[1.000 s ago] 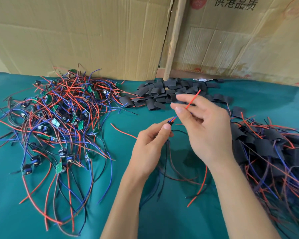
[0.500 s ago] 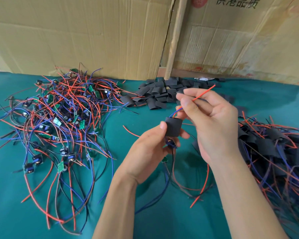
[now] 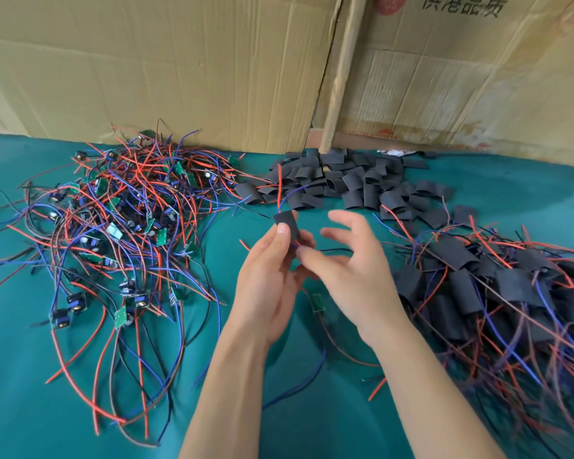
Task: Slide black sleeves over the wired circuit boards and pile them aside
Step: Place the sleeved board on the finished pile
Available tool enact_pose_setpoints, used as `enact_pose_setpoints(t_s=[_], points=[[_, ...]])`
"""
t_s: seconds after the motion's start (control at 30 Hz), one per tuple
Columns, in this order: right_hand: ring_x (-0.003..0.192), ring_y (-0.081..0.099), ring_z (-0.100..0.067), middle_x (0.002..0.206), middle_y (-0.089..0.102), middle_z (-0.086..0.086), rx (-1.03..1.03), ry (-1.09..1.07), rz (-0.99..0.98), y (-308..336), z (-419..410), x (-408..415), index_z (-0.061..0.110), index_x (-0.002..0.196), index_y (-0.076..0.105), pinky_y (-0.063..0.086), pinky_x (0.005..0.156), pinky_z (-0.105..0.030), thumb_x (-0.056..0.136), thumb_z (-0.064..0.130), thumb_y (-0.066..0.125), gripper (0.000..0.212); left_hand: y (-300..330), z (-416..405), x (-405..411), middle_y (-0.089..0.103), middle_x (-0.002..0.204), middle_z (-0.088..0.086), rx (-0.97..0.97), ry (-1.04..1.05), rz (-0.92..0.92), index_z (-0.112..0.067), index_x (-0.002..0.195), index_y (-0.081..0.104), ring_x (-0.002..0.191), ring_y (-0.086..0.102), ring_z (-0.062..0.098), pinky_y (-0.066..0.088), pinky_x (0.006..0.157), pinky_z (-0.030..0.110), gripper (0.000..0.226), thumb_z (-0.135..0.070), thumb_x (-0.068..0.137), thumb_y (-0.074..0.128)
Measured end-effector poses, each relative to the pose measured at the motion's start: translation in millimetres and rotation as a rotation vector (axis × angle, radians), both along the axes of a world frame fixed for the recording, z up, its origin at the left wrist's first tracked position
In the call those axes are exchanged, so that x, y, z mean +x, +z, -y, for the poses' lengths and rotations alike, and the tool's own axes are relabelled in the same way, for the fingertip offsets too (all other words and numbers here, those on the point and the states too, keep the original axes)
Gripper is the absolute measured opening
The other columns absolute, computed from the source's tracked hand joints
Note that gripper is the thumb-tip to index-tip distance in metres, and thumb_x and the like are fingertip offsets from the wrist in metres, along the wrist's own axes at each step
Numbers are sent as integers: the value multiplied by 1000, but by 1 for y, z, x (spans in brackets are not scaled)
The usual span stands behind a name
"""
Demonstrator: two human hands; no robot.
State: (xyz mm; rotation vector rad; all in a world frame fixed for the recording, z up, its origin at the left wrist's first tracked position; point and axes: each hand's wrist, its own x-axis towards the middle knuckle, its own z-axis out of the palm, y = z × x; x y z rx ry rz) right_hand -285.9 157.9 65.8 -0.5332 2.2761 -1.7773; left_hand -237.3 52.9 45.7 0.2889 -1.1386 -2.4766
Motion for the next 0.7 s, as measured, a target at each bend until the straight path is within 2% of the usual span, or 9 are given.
enact_pose_setpoints(t_s=[0.07, 0.13, 0.2, 0.3, 0.37, 0.43, 0.6, 0.7], points=[[83, 73, -11, 102, 76, 14, 30, 20, -27, -4, 1, -1, 38, 115, 65, 59, 90, -44, 76, 26, 85, 45, 0, 3, 1, 68, 88, 2, -13, 8, 3, -12, 114, 65, 78, 66, 20, 54, 72, 32, 24, -22, 105, 45], [75, 73, -24, 81, 77, 7, 13, 22, -65, -3, -1, -3, 32, 104, 73, 62, 83, -48, 74, 20, 82, 34, 1, 5, 3, 67, 90, 2, -27, -3, -15, -10, 125, 61, 74, 69, 14, 58, 67, 28, 27, -18, 107, 43], [70, 73, -26, 74, 77, 3, 3, 7, -69, -2, -5, -6, 30, 99, 75, 63, 75, -49, 78, 14, 82, 27, 1, 6, 5, 66, 98, 4, -63, -21, -13, -9, 125, 61, 85, 67, 14, 59, 69, 31, 26, -17, 107, 44], [69, 75, -18, 75, 78, 5, -1, 39, -82, 0, -13, -10, 27, 89, 76, 62, 67, -42, 82, 14, 83, 17, -1, 8, 5, 67, 114, 6, -112, -34, 8, -11, 120, 63, 103, 63, 18, 59, 74, 34, 23, -20, 101, 53], [67, 73, -15, 78, 79, 0, -64, 81, -7, 3, -14, -10, 21, 89, 75, 56, 57, -29, 84, 13, 83, 12, 0, 10, 7, 69, 124, 8, -137, -52, 5, -12, 120, 63, 104, 65, 19, 59, 74, 32, 29, -25, 95, 59], [66, 70, -15, 84, 80, -7, -171, 107, 114, 4, -15, -11, 14, 91, 73, 51, 54, -22, 86, 10, 79, 8, 0, 11, 9, 70, 127, 8, -152, -89, -11, -13, 120, 61, 98, 66, 18, 58, 72, 29, 30, -26, 94, 60], [69, 67, -20, 105, 76, -22, -381, 156, 336, 8, -16, -10, 5, 96, 68, 50, 57, -23, 79, 19, 76, 22, -1, 12, 12, 70, 129, 11, -152, -156, -75, -17, 113, 58, 90, 69, 18, 58, 75, 30, 17, -22, 97, 59], [67, 67, -18, 95, 75, -22, -426, 160, 429, 8, -16, -11, 5, 96, 67, 52, 57, -22, 91, 9, 68, 6, -1, 12, 13, 66, 135, 10, -140, -184, -103, -16, 113, 61, 89, 68, 18, 57, 79, 32, 17, -21, 98, 57]])
